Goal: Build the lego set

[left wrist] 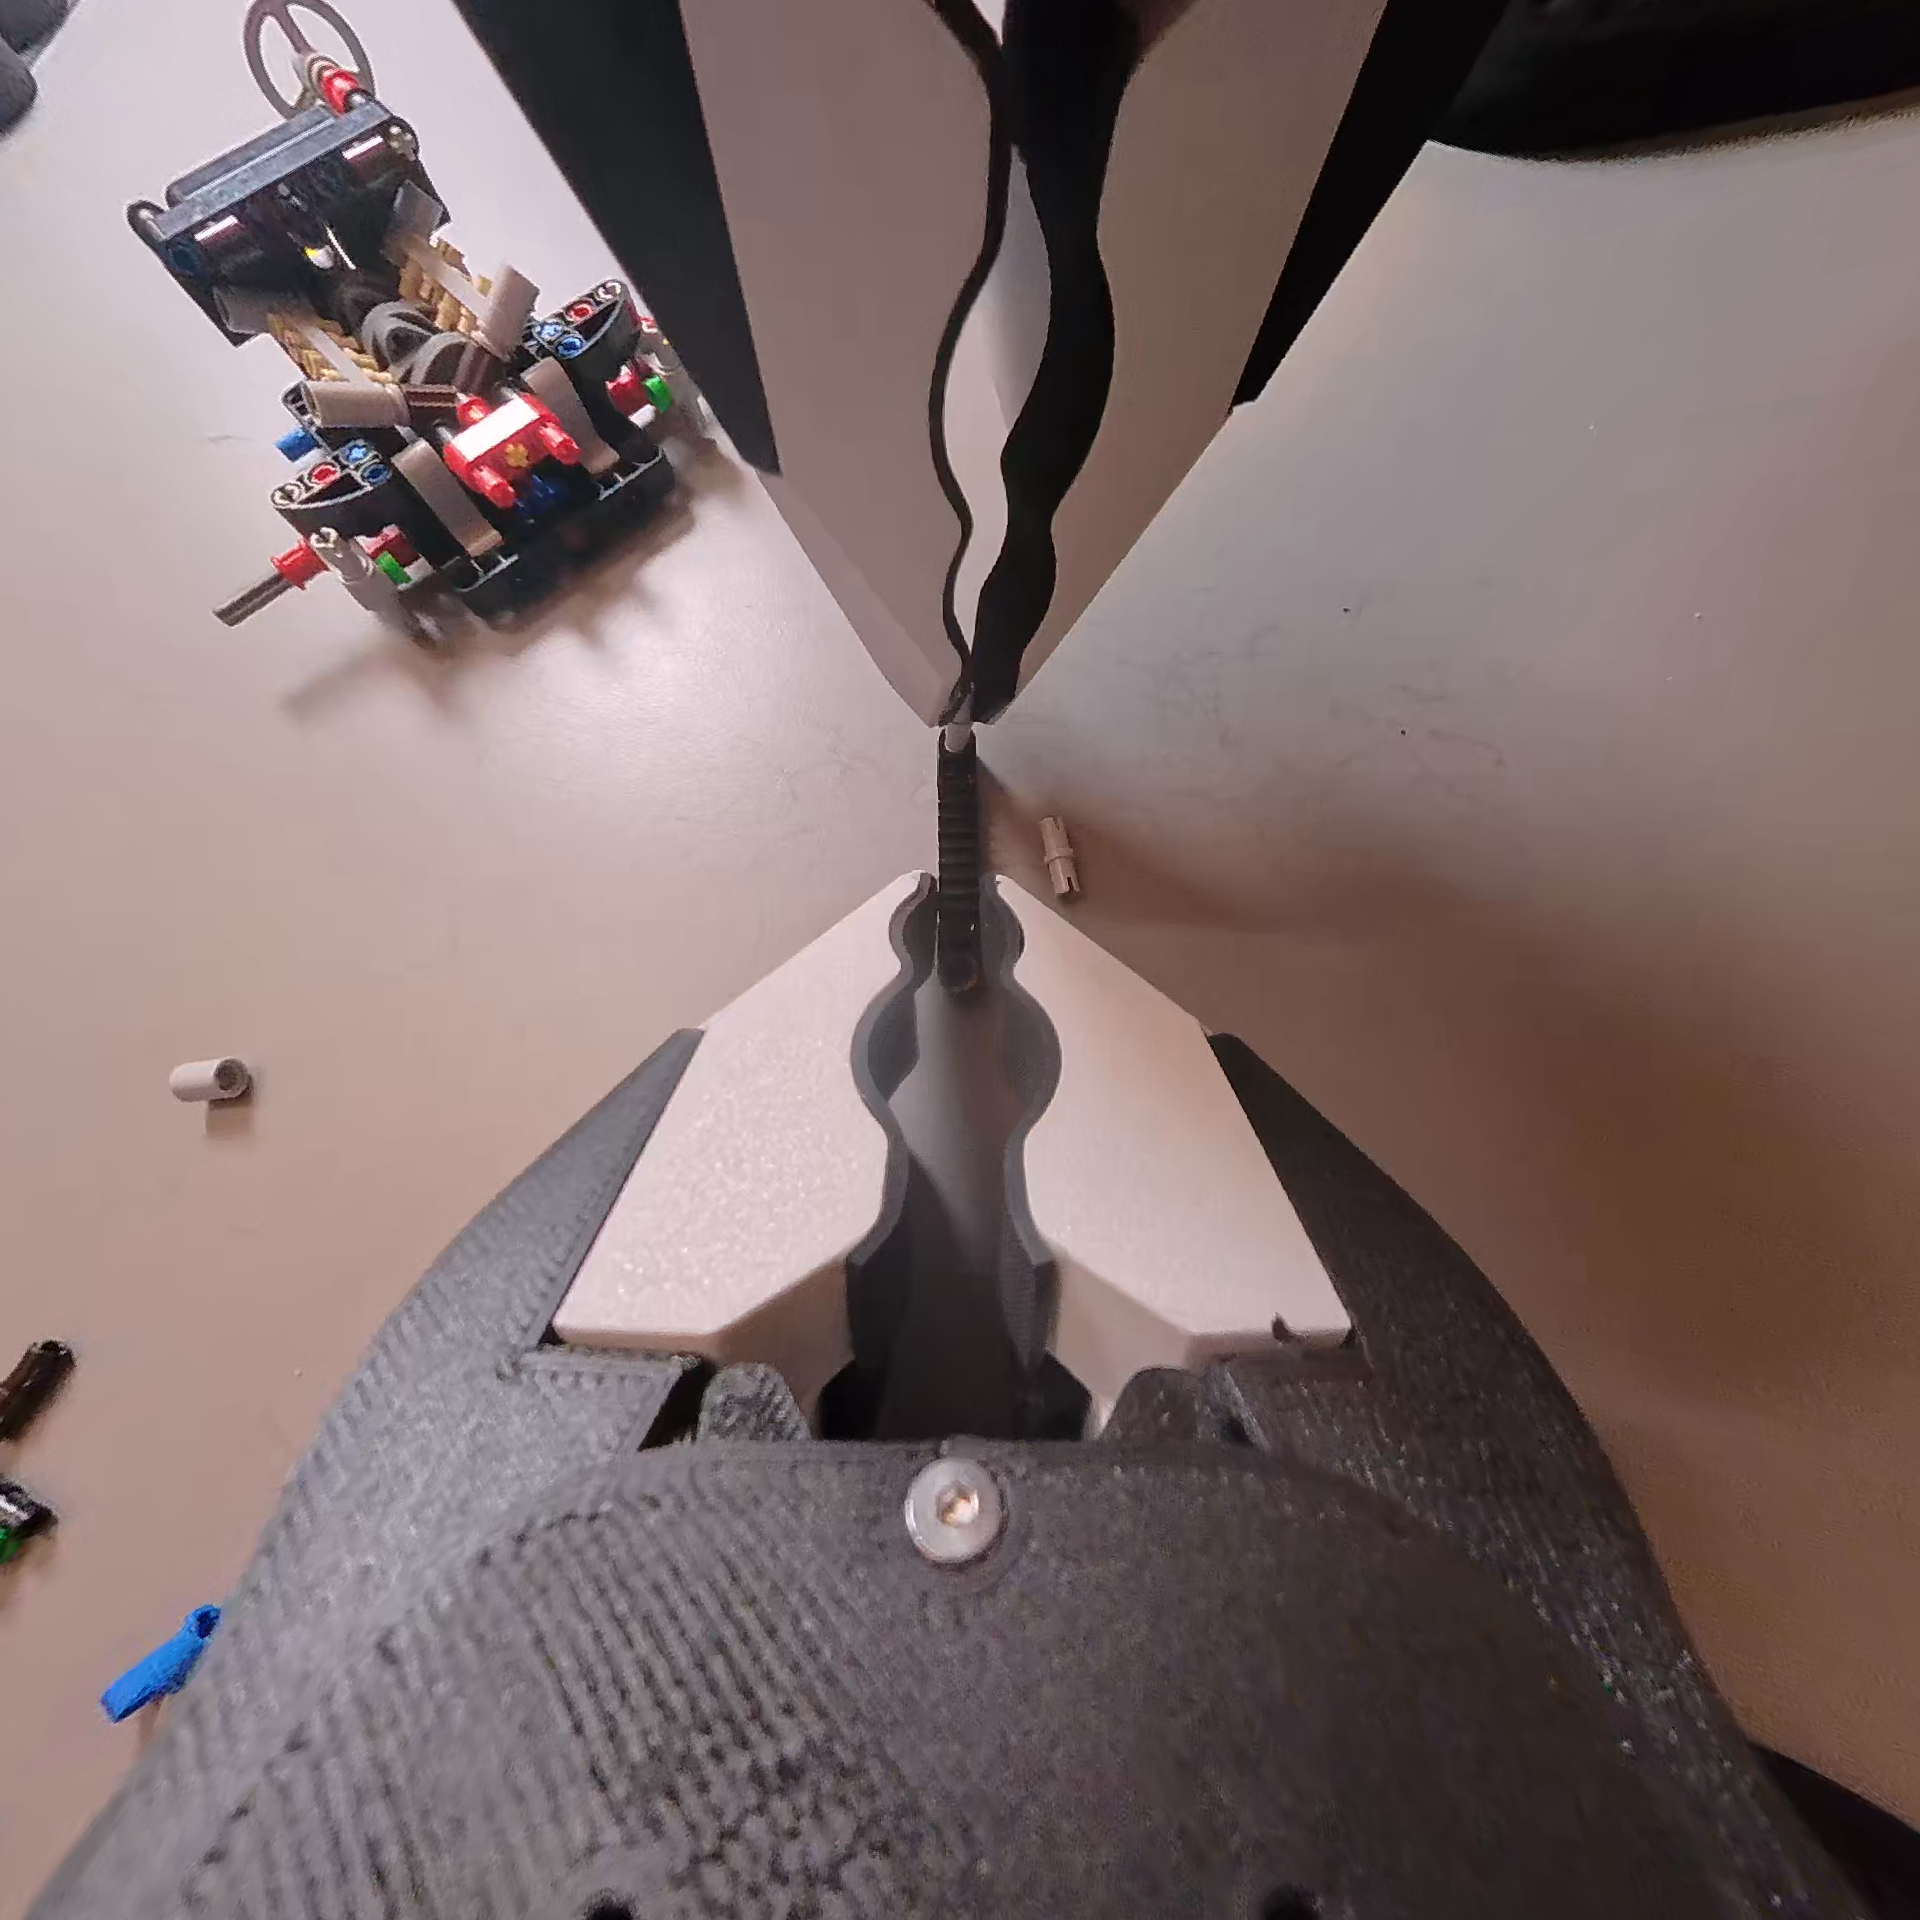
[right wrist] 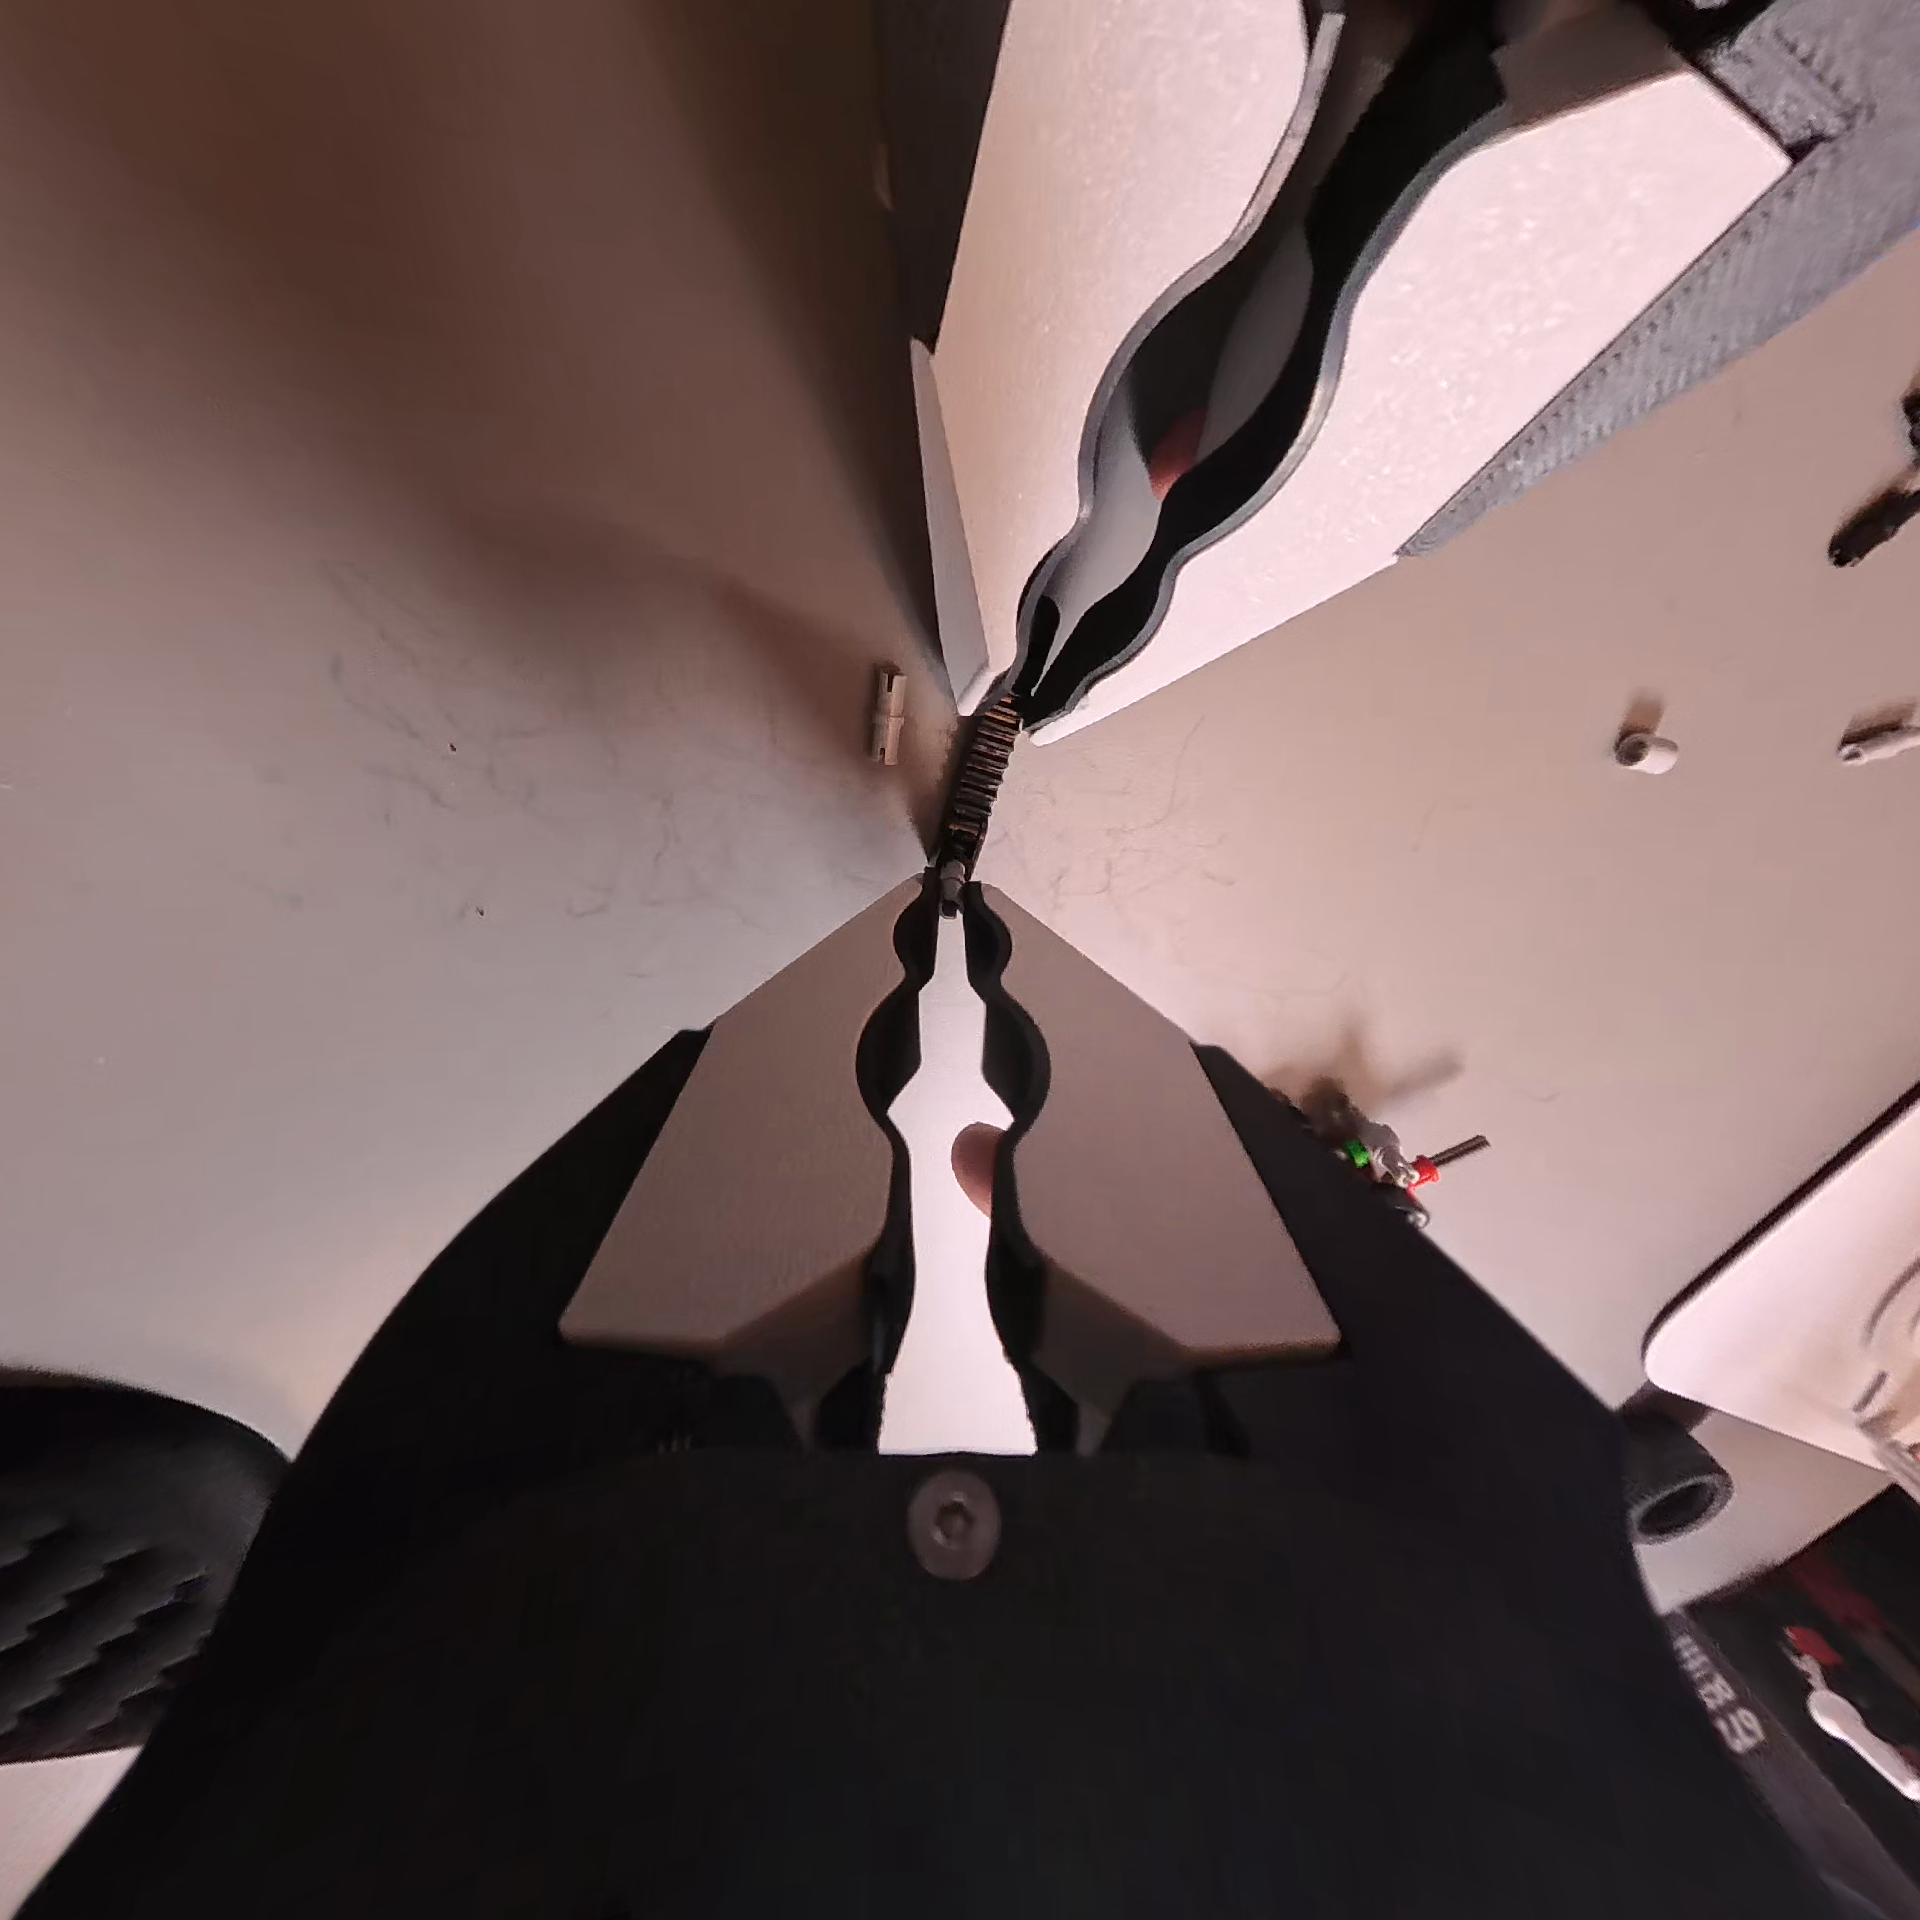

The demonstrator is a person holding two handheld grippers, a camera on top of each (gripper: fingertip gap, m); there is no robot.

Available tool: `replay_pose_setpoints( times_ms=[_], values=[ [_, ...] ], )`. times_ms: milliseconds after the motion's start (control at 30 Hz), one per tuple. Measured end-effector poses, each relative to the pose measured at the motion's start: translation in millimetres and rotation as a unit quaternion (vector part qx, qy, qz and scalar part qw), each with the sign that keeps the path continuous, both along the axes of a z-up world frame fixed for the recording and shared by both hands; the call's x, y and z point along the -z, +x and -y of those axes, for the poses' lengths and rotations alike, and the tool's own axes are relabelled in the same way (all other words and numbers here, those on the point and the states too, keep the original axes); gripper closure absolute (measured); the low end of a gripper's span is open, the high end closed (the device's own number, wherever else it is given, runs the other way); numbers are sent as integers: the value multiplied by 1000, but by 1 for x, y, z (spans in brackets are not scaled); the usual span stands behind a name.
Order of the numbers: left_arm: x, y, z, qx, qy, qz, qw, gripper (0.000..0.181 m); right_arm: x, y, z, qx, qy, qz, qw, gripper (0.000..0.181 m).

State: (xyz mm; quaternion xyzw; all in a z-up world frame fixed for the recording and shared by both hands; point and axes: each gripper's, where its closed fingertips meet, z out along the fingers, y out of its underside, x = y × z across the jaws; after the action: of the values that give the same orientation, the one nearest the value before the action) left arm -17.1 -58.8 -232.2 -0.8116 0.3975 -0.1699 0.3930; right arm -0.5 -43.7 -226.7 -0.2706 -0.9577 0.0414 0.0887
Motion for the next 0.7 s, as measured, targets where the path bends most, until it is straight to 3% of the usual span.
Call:
replay_pose_setpoints(
  times_ms=[300, 700],
  values=[
    [0, 0, 0, 2, -2, 1, 1000, 175, 1, -1, 2, -48, 27, 18, 998, 178],
    [0, 0, 0, 0, -3, 2, 1000, 175, 3, -2, 3, -12, -32, 26, 999, 177]
  ],
)
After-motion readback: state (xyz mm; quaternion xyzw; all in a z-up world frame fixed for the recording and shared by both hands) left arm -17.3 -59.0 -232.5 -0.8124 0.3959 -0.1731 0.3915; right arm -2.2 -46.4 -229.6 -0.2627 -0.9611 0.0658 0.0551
